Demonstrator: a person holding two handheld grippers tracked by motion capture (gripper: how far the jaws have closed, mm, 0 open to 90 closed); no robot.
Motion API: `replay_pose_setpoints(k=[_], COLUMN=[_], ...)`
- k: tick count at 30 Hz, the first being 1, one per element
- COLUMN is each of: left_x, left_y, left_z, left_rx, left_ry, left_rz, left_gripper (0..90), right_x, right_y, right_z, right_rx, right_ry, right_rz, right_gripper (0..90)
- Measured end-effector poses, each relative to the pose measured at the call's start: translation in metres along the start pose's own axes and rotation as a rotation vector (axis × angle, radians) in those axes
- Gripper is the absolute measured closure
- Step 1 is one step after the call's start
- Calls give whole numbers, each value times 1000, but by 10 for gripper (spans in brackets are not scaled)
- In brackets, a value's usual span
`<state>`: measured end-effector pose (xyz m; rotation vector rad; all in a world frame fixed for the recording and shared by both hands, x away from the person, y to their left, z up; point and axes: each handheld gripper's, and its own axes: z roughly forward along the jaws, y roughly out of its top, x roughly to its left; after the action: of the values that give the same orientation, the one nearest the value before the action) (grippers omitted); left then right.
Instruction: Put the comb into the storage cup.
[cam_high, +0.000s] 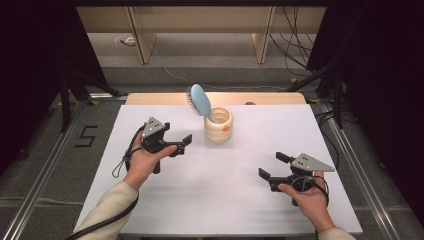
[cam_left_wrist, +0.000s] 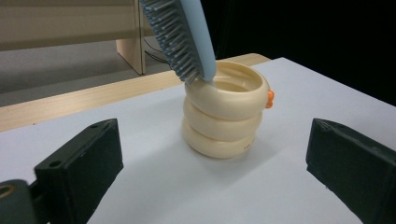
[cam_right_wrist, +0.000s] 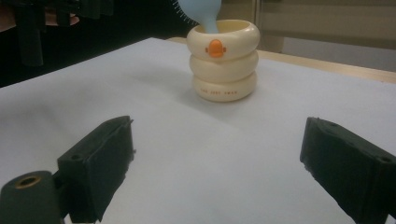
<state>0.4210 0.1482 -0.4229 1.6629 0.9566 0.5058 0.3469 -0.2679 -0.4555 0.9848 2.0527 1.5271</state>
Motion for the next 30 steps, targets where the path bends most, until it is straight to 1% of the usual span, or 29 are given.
replay_pose_setpoints(k=[4,9,13,22,26,30], left_x=[-4,-6,-7,-3,0,1], left_y=[-6,-14,-23,-37,-41,-44], left_z=[-7,-16,-25,-38,-44,-50], left_rx=[4,8,12,24,25,25], left_ry=[-7,-10,-10,2,4,9], left_rz=[10,22,41,57,51,57], left_gripper=[32,32,33,36,37,40], right_x=[-1,-1,-2,-1,-2,-2], right_y=[0,0,0,-1,-1,-1], right_z=[0,-1,0,0,1,1], right_rx=[2,0,3,4,5,2], right_ry=[-2,-4,-4,-5,-4,-4], right_rz=[1,1,-1,-3,-5,-7], right_gripper=[105,104,104,104,104,103])
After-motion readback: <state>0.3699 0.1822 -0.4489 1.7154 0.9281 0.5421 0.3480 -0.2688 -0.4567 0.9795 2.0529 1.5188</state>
